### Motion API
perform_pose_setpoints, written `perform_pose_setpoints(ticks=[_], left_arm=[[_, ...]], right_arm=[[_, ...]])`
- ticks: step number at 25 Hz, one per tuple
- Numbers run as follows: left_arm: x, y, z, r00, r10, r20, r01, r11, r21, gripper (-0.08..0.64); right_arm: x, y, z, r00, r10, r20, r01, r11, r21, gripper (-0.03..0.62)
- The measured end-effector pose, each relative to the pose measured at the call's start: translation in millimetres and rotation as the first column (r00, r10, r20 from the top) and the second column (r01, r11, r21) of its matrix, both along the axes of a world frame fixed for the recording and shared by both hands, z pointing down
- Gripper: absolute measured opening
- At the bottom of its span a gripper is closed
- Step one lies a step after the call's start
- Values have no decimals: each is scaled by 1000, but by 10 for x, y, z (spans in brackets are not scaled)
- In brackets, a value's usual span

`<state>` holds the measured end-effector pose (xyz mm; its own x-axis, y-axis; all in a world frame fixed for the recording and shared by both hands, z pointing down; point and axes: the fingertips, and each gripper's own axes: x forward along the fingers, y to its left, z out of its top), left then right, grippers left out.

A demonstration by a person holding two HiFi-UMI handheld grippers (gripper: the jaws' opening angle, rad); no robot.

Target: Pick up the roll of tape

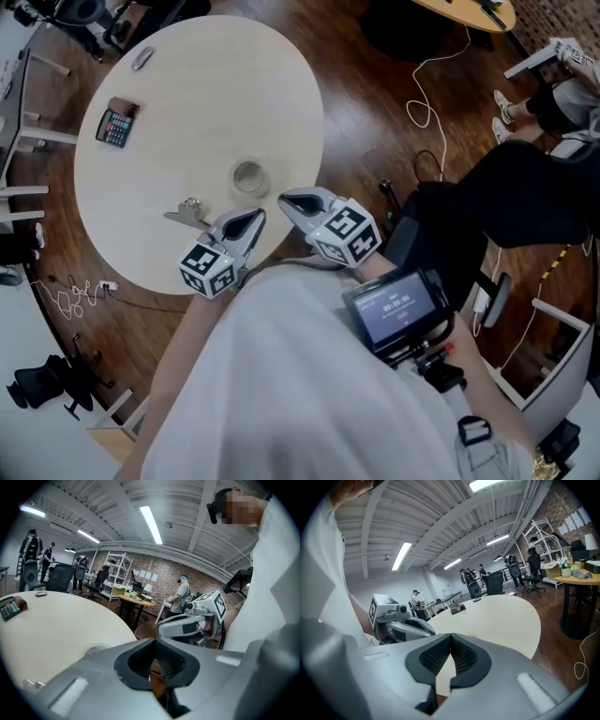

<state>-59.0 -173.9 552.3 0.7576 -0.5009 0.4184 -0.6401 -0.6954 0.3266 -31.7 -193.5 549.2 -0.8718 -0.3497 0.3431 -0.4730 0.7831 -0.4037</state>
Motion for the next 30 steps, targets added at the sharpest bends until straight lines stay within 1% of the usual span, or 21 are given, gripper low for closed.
perform_pose_setpoints(ticks=[2,5,7,11,14,16,17,19,21,23,25,27,30], left_arm=[[91,-99,159,1000,0,29,1,999,-43,6],[27,-191,288,993,14,121,-6,998,-64,6],[-18,-244,382,982,33,185,-20,997,-74,6],[-73,-291,537,962,54,266,-28,994,-102,6],[-162,-317,638,934,54,354,-16,994,-111,6],[-261,-330,781,904,70,421,-15,991,-133,12],[-297,-343,851,889,85,449,-20,989,-148,34],[-318,-400,943,861,127,493,-48,984,-170,46],[-319,-465,1014,825,179,537,-91,978,-185,78],[-349,-515,1115,779,234,581,-134,968,-210,109],[-388,-528,1236,730,292,618,-168,953,-252,140],[-397,-505,1339,679,347,647,-199,935,-293,156],[-417,-472,1476,617,392,682,-218,919,-330,164]], right_arm=[[101,-68,79,1000,5,-3,-5,1000,-19,8],[90,-130,99,1000,8,-3,-9,999,-34,8],[91,-178,130,1000,13,0,-13,999,-44,8],[127,-233,217,1000,16,-1,-16,998,-60,8],[157,-247,268,1000,23,-3,-24,997,-75,8],[191,-252,293,1000,31,-3,-31,996,-87,8],[214,-255,308,999,35,-3,-35,995,-93,8],[264,-266,339,999,42,-5,-42,994,-103,8],[314,-280,363,998,56,-5,-57,992,-112,8],[345,-303,381,997,76,-3,-76,990,-122,8],[368,-333,402,996,92,-2,-92,987,-130,8],[409,-344,426,994,107,-1,-106,985,-135,8],[473,-322,454,992,126,1,-125,982,-140,8]])
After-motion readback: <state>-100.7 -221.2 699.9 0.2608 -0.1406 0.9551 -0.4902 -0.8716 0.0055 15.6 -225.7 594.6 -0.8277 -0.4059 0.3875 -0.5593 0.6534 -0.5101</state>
